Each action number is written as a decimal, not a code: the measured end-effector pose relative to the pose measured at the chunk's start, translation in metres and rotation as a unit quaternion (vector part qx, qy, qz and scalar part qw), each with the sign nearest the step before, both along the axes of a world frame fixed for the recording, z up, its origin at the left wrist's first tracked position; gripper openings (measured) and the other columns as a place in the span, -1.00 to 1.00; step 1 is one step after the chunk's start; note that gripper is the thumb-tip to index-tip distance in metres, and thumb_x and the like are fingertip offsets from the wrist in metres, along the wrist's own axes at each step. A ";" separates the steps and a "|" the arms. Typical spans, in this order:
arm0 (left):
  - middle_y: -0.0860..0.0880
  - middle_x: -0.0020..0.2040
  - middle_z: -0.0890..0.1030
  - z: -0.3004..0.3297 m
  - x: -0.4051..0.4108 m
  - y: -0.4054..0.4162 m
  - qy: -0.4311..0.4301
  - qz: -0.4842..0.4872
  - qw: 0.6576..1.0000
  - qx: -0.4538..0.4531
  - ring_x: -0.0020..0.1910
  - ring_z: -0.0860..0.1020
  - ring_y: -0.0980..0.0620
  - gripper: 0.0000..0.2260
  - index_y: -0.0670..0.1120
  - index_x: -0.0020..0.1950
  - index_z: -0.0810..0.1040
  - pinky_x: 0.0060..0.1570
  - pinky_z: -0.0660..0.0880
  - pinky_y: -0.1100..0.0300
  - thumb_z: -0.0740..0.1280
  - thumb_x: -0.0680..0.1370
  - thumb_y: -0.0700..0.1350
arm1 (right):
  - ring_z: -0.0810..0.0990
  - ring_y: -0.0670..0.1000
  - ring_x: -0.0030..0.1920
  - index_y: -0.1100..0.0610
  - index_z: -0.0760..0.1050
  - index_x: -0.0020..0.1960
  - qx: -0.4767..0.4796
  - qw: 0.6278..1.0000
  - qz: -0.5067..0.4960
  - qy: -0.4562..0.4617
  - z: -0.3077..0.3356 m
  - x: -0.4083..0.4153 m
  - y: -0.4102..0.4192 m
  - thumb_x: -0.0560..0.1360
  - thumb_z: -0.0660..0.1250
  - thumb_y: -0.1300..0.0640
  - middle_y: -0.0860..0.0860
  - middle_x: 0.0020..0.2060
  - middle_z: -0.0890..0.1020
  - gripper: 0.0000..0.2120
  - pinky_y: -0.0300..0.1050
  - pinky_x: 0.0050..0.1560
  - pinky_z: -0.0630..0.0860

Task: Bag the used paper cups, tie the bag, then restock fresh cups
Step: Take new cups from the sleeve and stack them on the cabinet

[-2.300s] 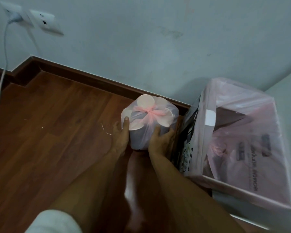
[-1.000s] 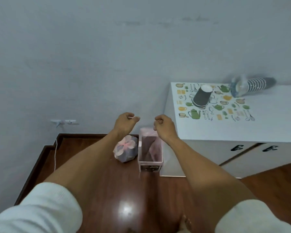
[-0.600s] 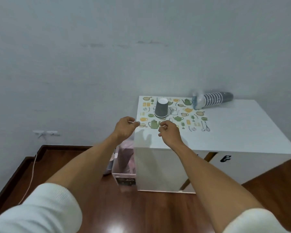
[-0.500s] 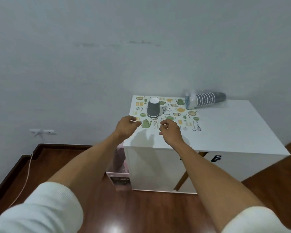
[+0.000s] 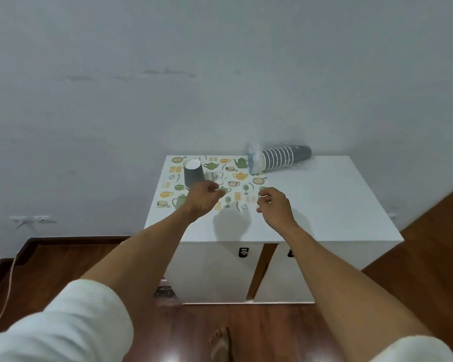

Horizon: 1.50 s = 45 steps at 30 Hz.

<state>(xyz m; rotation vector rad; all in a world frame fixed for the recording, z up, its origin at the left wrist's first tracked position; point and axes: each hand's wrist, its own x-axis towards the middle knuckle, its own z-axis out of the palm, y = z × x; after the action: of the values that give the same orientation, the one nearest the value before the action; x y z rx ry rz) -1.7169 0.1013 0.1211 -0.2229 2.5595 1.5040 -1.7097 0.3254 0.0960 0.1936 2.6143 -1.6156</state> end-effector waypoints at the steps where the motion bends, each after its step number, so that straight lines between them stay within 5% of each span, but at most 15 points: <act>1: -0.05 0.00 0.66 -0.001 -0.008 0.007 0.005 -0.006 1.000 -0.001 -0.01 0.64 -0.02 -0.71 -0.08 0.16 0.57 -0.20 0.48 0.17 0.40 0.54 0.05 | 0.71 0.01 -0.14 0.10 0.53 0.17 0.003 1.000 -0.004 0.001 0.000 -0.005 0.008 0.60 0.22 0.22 0.04 -0.05 0.65 -0.81 -0.21 -0.27 0.44; 4: -0.04 -0.19 0.56 -0.005 -0.036 0.024 0.017 -0.026 0.999 -0.012 -0.19 0.52 0.01 -0.78 -0.02 -0.05 0.53 -0.22 0.41 0.15 0.38 0.45 0.10 | 0.71 0.04 -0.13 0.09 0.53 0.15 0.019 1.000 -0.016 0.002 -0.001 -0.026 0.030 0.60 0.22 0.23 0.02 -0.08 0.65 -0.81 -0.21 -0.31 0.44; 8: -0.03 -0.07 0.67 -0.003 -0.077 0.044 0.019 -0.026 0.999 -0.001 -0.09 0.63 -0.01 -0.79 -0.02 0.08 0.57 0.02 0.54 0.10 0.41 0.50 0.01 | 0.70 0.09 -0.06 0.07 0.53 0.16 0.031 0.999 -0.027 0.004 0.001 -0.065 0.052 0.59 0.22 0.22 0.00 -0.06 0.63 -0.81 -0.18 -0.26 0.47; 14: -0.11 -0.23 0.57 -0.003 -0.151 0.070 0.021 -0.041 0.999 -0.027 -0.22 0.55 -0.06 -0.72 -0.16 -0.18 0.52 -0.02 0.57 -0.11 0.36 0.45 0.06 | 0.56 0.04 0.08 0.13 0.50 0.29 0.064 0.997 -0.038 0.025 0.004 -0.134 0.072 0.60 0.26 0.24 0.07 0.21 0.55 -0.73 -0.17 -0.01 0.43; 17: -0.10 0.07 0.69 -0.005 -0.175 0.085 0.004 -0.028 1.000 -0.010 0.12 0.61 -0.09 -0.63 -0.17 0.18 0.63 0.21 0.50 -0.01 0.39 0.53 0.07 | 0.50 0.07 0.17 0.15 0.44 0.36 0.112 0.992 -0.039 0.038 -0.002 -0.161 0.081 0.58 0.32 0.24 0.11 0.31 0.46 -0.64 -0.15 0.09 0.38; 19: -0.07 0.28 0.62 -0.006 -0.183 0.096 -0.023 -0.011 1.000 0.000 0.32 0.52 -0.08 -0.49 -0.15 0.43 0.49 0.34 0.40 0.09 0.40 0.56 0.07 | 0.40 0.15 0.34 0.13 0.36 0.44 0.175 0.983 -0.021 0.049 -0.005 -0.175 0.089 0.54 0.37 0.21 0.11 0.39 0.39 -0.51 -0.05 0.20 0.39; 22: -0.07 0.33 0.59 -0.018 -0.200 0.105 -0.042 0.010 0.999 0.015 0.36 0.50 -0.10 -0.36 -0.12 0.49 0.41 0.38 0.39 0.03 0.44 0.50 0.15 | 0.14 0.20 0.55 0.08 0.10 0.59 0.293 0.955 0.025 0.031 -0.005 -0.201 0.102 0.49 0.44 0.13 0.07 0.57 0.16 -0.21 0.20 0.40 0.33; 25: -0.09 0.28 0.61 -0.031 -0.211 0.115 -0.060 0.059 0.996 0.022 0.29 0.55 -0.12 -0.36 -0.13 0.44 0.46 0.31 0.46 -0.01 0.50 0.46 0.14 | -0.16 0.14 0.64 0.04 -0.19 0.66 0.347 0.936 0.066 -0.007 -0.006 -0.230 0.116 0.50 0.46 0.13 0.01 0.65 -0.13 0.00 0.27 0.53 0.07; 27: -0.05 -0.01 0.64 -0.038 -0.215 0.122 -0.049 0.083 0.995 0.022 0.02 0.59 -0.10 -0.70 -0.10 0.11 0.61 0.00 0.49 0.12 0.50 0.48 0.03 | -0.23 0.13 0.64 0.03 -0.25 0.65 0.378 0.920 0.100 -0.004 -0.009 -0.247 0.125 0.50 0.46 0.15 -0.02 0.65 -0.19 0.04 0.25 0.55 0.00; 30: 0.02 -0.33 0.48 -0.042 -0.215 0.130 -0.031 0.105 0.993 0.036 -0.31 0.44 0.01 -0.74 -0.06 -0.28 0.44 -0.30 0.35 0.17 0.46 0.52 -0.08 | -0.11 0.16 0.64 0.01 -0.24 0.65 0.422 0.894 0.148 0.020 -0.021 -0.263 0.138 0.47 0.44 0.15 -0.02 0.64 -0.02 0.03 0.28 0.53 0.01; 33: 0.02 -0.31 0.47 -0.039 -0.213 0.136 -0.023 0.132 0.988 0.079 -0.32 0.40 0.04 -0.80 -0.07 -0.22 0.46 -0.29 0.34 0.16 0.44 0.54 -0.11 | 0.27 0.21 0.46 0.04 -0.04 0.62 0.505 0.846 0.158 0.067 -0.031 -0.266 0.147 0.40 0.48 0.13 0.05 0.48 0.29 -0.03 0.28 0.43 0.17; 35: 0.02 -0.29 0.45 -0.035 -0.210 0.138 -0.015 0.140 0.984 0.108 -0.31 0.38 0.05 -0.83 -0.10 -0.19 0.46 -0.27 0.32 0.16 0.42 0.54 -0.14 | 0.32 0.21 0.38 0.05 0.18 0.52 0.538 0.823 0.165 0.076 -0.033 -0.265 0.150 0.37 0.51 0.03 0.10 0.38 0.35 -0.18 0.24 0.41 0.19; 39: 0.00 -0.23 0.42 -0.027 -0.200 0.138 -0.010 0.132 0.982 0.134 -0.23 0.37 0.02 -0.86 -0.13 -0.21 0.43 -0.20 0.29 0.12 0.34 0.51 -0.20 | 0.28 0.25 0.42 0.03 0.20 0.42 0.445 0.874 0.194 -0.004 -0.034 -0.260 0.153 0.33 0.51 -0.08 0.11 0.37 0.32 -0.21 0.27 0.30 0.31; 42: 0.02 -0.26 0.44 -0.018 -0.197 0.135 -0.032 0.127 0.979 0.156 -0.21 0.38 -0.01 -0.84 -0.03 -0.30 0.43 -0.18 0.27 0.09 0.35 0.44 -0.18 | 0.41 0.23 0.23 0.07 0.20 0.35 0.375 0.899 0.224 -0.025 -0.033 -0.256 0.155 0.37 0.49 0.03 0.11 0.17 0.43 -0.32 0.11 0.04 0.48; 45: 0.12 -0.37 0.50 -0.006 -0.199 0.133 -0.045 0.093 0.976 0.190 -0.31 0.41 0.05 -0.85 0.02 -0.27 0.49 -0.26 0.30 0.16 0.37 0.43 -0.20 | 0.43 0.23 0.18 0.10 0.28 0.28 0.358 0.905 0.232 -0.008 -0.028 -0.255 0.160 0.37 0.47 0.18 0.14 0.10 0.42 -0.43 0.13 0.06 0.54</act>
<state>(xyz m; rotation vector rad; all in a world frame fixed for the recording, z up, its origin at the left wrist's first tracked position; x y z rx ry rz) -1.9163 0.2340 0.1153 -0.4755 2.1758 1.9639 -1.9646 0.4851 0.0678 -0.3604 2.8106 -0.4736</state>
